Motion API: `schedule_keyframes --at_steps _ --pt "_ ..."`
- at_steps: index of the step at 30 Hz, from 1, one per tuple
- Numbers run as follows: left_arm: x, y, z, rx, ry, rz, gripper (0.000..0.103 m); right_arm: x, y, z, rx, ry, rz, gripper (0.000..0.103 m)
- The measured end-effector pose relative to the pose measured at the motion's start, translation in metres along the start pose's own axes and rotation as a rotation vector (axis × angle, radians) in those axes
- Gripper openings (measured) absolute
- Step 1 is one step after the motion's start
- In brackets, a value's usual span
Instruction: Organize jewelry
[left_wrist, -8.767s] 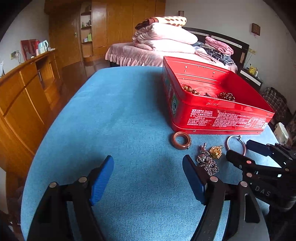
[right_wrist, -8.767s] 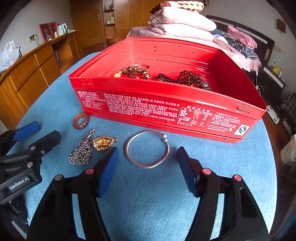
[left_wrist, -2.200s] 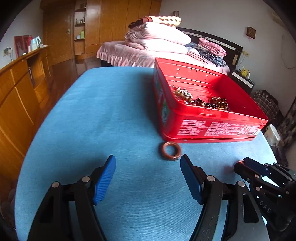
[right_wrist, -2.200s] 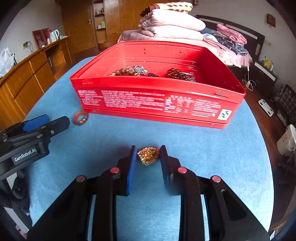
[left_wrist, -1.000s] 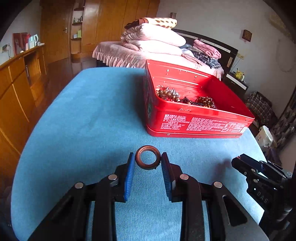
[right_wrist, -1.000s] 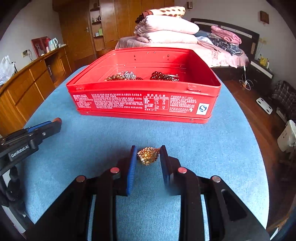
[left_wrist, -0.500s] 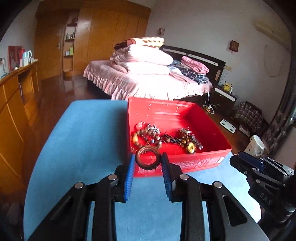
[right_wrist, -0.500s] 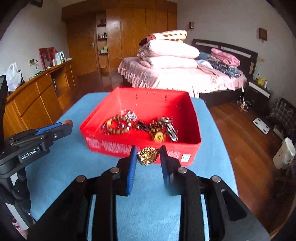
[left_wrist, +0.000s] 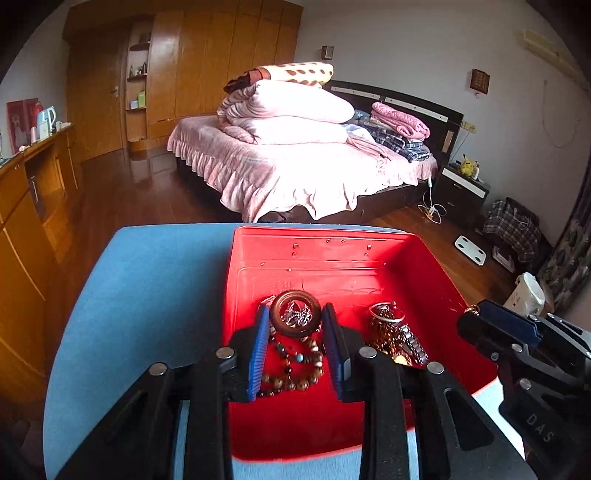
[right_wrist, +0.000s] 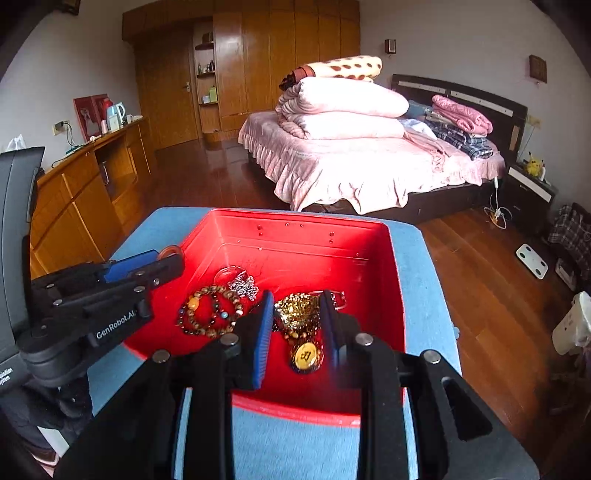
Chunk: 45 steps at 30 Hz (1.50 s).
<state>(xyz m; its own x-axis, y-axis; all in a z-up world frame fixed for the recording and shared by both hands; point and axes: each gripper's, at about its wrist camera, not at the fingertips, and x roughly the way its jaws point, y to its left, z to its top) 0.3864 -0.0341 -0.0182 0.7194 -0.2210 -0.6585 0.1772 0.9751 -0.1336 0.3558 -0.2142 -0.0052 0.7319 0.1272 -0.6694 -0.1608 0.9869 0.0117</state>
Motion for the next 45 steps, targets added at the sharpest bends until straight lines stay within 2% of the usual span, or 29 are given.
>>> schedule_keyframes --at_steps 6,11,13,15,17,18,22,26,32,36,45 --pt "0.035 -0.001 0.007 -0.008 0.053 0.011 0.029 0.038 -0.006 0.007 0.024 0.050 0.005 0.024" --pt "0.049 0.000 0.011 -0.012 0.073 0.025 0.029 0.060 -0.011 0.012 0.046 0.071 0.000 0.026" --pt "0.049 0.000 0.011 -0.010 0.071 0.030 0.035 0.063 -0.015 0.012 0.057 0.068 -0.004 0.030" --pt "0.046 0.001 0.012 -0.010 0.061 0.022 0.045 0.060 -0.017 0.012 0.058 0.053 -0.015 0.030" --pt "0.042 0.002 0.013 -0.018 0.049 0.020 0.048 0.053 -0.019 0.013 0.061 0.030 -0.029 0.040" --pt "0.040 0.003 0.014 -0.022 0.045 0.019 0.049 0.050 -0.019 0.013 0.061 0.018 -0.034 0.043" --pt "0.025 0.003 0.016 -0.019 0.012 0.019 0.053 0.037 -0.025 0.017 0.070 -0.017 -0.039 0.043" --pt "0.007 0.001 0.019 0.005 -0.025 0.037 0.065 0.020 -0.027 0.015 0.081 -0.047 -0.036 0.048" --pt "-0.027 0.004 0.010 0.020 -0.088 0.056 0.083 -0.007 -0.025 0.009 0.081 -0.096 -0.030 0.067" --pt "-0.048 0.011 -0.001 0.005 -0.116 0.057 0.086 -0.022 -0.025 0.001 0.090 -0.117 -0.025 0.072" --pt "-0.087 0.013 -0.027 0.021 -0.195 0.116 0.093 -0.055 -0.019 -0.025 0.097 -0.159 -0.025 0.082"
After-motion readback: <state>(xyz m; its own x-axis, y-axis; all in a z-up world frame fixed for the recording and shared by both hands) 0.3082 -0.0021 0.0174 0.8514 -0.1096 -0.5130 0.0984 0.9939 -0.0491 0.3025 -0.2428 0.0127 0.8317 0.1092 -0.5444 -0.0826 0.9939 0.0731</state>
